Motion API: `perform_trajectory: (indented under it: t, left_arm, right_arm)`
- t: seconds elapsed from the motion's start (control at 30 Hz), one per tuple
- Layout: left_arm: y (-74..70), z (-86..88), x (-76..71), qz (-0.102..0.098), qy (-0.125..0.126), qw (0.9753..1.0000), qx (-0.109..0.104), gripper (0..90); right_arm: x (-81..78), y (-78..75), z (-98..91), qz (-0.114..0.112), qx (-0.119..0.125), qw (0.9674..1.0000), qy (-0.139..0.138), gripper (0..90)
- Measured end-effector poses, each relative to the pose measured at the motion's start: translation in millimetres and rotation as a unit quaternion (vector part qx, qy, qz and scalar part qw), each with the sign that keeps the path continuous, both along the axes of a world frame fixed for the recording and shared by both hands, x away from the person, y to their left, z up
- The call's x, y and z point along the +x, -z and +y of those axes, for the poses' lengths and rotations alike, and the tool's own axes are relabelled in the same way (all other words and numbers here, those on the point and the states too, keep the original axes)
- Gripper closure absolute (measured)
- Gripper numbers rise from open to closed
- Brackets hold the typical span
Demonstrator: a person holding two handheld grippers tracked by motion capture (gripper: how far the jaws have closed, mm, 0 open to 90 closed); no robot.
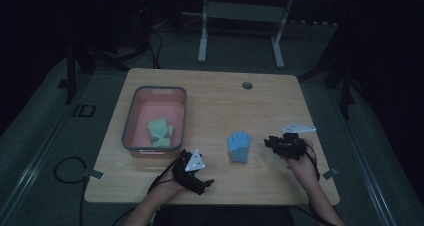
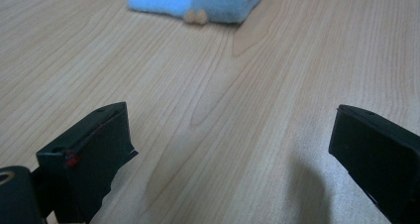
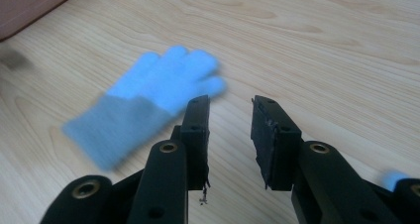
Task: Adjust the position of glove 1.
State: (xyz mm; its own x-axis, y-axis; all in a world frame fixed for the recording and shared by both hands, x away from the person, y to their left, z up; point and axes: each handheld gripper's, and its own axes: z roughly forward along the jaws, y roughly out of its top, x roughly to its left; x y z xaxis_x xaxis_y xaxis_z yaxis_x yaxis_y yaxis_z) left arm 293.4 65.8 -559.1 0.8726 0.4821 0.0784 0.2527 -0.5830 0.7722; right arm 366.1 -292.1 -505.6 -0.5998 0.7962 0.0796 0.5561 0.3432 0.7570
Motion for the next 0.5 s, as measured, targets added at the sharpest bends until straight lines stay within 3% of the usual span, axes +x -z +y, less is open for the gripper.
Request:
perform_trajectory:
  t: [0.03, 0.1, 0.13, 0.2, 0.23, 0.5]
  left_arm:
    - [0.0, 0.0, 0.0, -0.001, 0.0, 1.0, 0.0, 2.7]
    - [-0.2, -0.1, 0.1, -0.001, -0.001, 1.0, 0.0, 2.7]
    - [-0.2, -0.1, 0.1, -0.001, -0.001, 1.0, 0.0, 2.7]
    - [-0.3, -0.1, 0.1, -0.002, -0.001, 1.0, 0.001, 2.7]
    - [-0.8, 0.3, -0.1, -0.003, 0.0, 1.0, -0.001, 2.7]
    - [0.0, -0.4, -0.4, -0.003, 0.001, 1.0, 0.003, 2.7]
  right_arm:
    - [0.4, -0.9, -15.2, 0.0, -0.003, 1.0, 0.002, 67.9]
    - [0.3, -1.4, -22.3, 0.0, -0.005, 1.0, 0.002, 67.8]
    - [-0.1, -1.9, -36.1, 0.0, -0.006, 1.0, 0.004, 67.8]
    - [-0.1, -1.9, -36.1, 0.0, -0.006, 1.0, 0.004, 67.8]
    - [0.0, -1.6, -54.9, 0.003, -0.011, 0.9999, 0.005, 67.6]
    - [1.1, 1.1, -93.4, 0.007, -0.038, 0.9992, 0.001, 62.5]
